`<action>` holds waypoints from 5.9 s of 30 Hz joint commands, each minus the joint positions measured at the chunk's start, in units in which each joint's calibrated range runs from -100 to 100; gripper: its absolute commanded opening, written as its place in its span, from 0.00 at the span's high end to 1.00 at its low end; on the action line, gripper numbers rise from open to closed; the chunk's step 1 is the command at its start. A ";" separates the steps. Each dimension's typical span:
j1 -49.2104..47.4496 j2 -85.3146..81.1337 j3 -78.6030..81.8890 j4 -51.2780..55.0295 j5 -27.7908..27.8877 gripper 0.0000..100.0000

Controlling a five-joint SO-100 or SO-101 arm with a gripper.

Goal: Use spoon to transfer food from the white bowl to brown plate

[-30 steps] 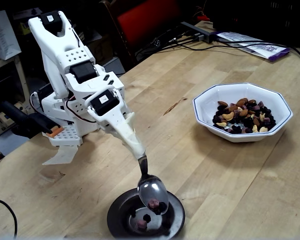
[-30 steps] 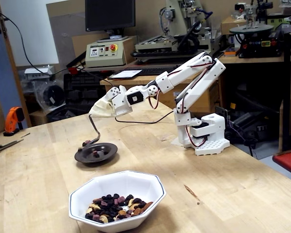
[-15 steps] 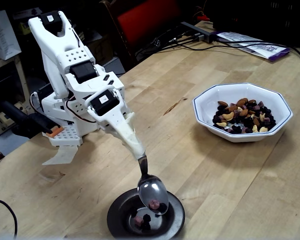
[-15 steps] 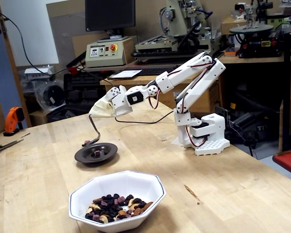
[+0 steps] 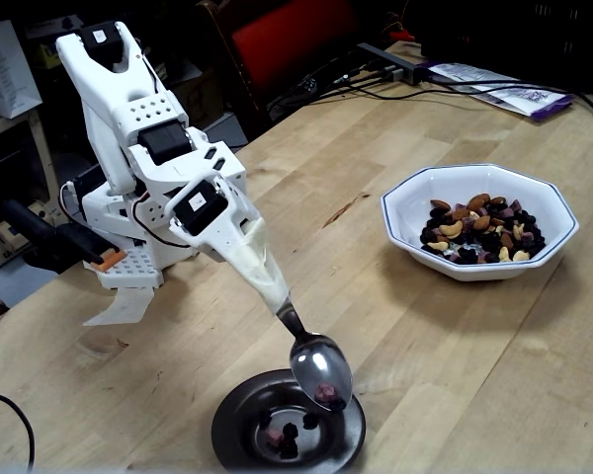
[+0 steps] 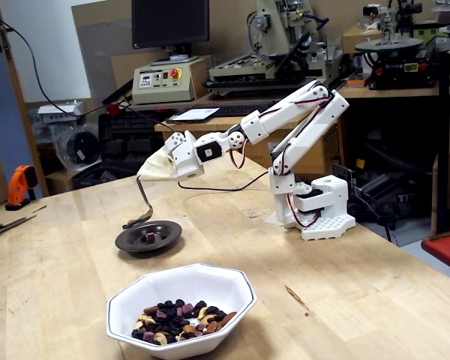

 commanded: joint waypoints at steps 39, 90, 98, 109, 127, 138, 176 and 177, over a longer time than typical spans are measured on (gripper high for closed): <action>0.67 -1.54 -0.81 -0.13 -4.54 0.96; -21.33 -46.98 4.15 47.62 6.11 0.95; -22.74 -46.64 -0.10 53.31 6.11 0.95; -23.04 -46.29 -0.28 52.99 6.15 0.95; -23.18 -46.38 -4.88 52.12 6.15 0.96; -23.18 -46.46 -4.88 52.12 6.45 0.96; -23.04 -46.64 -4.17 52.36 6.50 0.96; -23.04 -46.64 -4.17 52.36 6.50 0.96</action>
